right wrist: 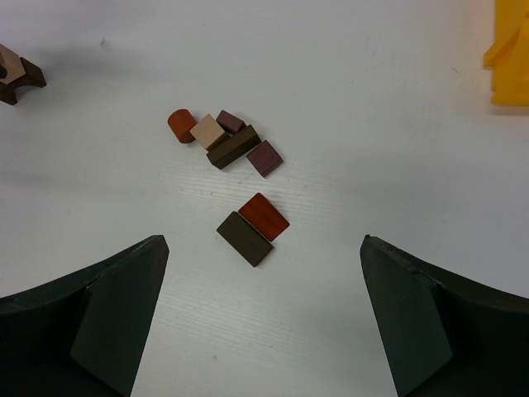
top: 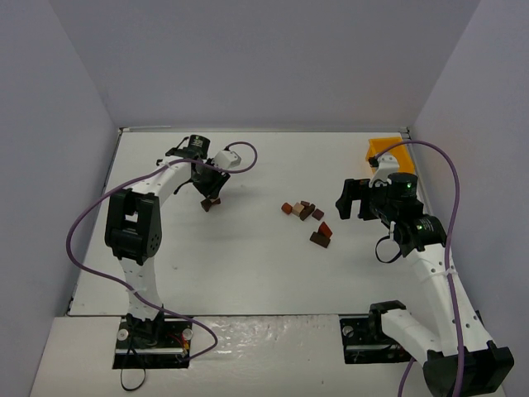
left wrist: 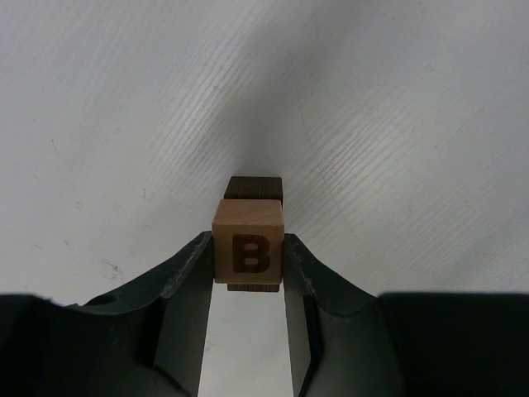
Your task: Build the wood block tower
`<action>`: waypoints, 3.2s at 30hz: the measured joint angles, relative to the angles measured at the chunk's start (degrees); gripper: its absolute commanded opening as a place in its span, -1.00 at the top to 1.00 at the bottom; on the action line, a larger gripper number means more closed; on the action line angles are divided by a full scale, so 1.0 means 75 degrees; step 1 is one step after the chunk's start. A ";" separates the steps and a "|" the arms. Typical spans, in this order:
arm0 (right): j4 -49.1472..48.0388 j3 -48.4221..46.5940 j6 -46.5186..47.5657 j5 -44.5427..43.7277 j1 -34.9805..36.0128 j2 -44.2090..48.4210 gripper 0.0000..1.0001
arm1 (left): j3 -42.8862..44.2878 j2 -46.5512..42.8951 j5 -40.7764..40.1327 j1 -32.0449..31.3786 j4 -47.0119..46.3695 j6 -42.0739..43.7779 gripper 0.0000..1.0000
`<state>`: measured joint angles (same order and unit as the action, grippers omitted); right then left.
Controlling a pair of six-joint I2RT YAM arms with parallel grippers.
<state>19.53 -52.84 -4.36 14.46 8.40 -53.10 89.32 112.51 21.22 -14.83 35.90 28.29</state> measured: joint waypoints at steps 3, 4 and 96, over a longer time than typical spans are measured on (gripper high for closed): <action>0.0000 0.0000 0.0000 0.0000 0.0000 0.0000 -1.00 | -0.0001 0.0000 0.0020 0.0000 0.0000 0.0016 1.00; 0.0000 0.0000 0.0000 0.0000 0.0000 0.0000 -1.00 | -0.0004 0.0000 0.0023 0.0000 0.0000 0.0020 1.00; 0.0000 0.0000 0.0020 0.0140 0.0093 0.0009 -1.00 | -0.0641 -0.0245 -0.1066 -0.0259 -0.0726 -0.2051 -0.13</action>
<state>19.53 -52.84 -4.21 15.51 9.10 -53.04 84.51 110.67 13.23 -16.78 30.46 12.90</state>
